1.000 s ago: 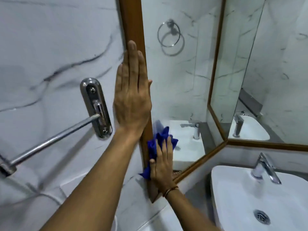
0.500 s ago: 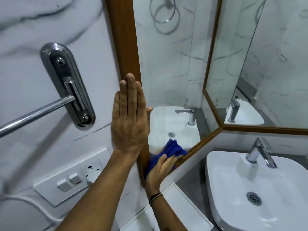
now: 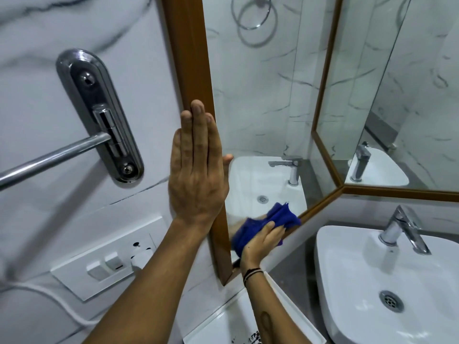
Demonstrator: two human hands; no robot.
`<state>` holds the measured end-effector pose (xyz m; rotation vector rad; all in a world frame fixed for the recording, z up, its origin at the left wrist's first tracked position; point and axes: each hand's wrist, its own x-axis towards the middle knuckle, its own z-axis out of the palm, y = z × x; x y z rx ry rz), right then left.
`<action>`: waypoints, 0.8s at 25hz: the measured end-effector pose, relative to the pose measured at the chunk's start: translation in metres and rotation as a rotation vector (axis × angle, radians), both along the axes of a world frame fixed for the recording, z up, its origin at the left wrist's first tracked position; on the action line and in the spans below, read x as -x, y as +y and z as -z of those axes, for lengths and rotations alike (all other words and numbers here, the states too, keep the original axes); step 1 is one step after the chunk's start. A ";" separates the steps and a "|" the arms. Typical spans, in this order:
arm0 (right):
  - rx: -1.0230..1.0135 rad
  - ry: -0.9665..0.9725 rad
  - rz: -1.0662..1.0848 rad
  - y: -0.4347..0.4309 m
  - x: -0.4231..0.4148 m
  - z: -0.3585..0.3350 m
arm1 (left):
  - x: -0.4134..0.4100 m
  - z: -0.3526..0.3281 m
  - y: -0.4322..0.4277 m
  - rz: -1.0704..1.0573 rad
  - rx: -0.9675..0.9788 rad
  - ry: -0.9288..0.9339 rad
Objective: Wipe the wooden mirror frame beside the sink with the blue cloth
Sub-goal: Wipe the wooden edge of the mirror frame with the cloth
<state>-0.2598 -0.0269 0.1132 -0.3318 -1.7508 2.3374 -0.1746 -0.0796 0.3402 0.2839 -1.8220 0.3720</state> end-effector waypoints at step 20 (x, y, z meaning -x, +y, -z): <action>-0.681 1.192 -0.137 0.013 -0.010 -0.144 | -0.017 -0.109 -0.009 -0.084 0.144 -0.108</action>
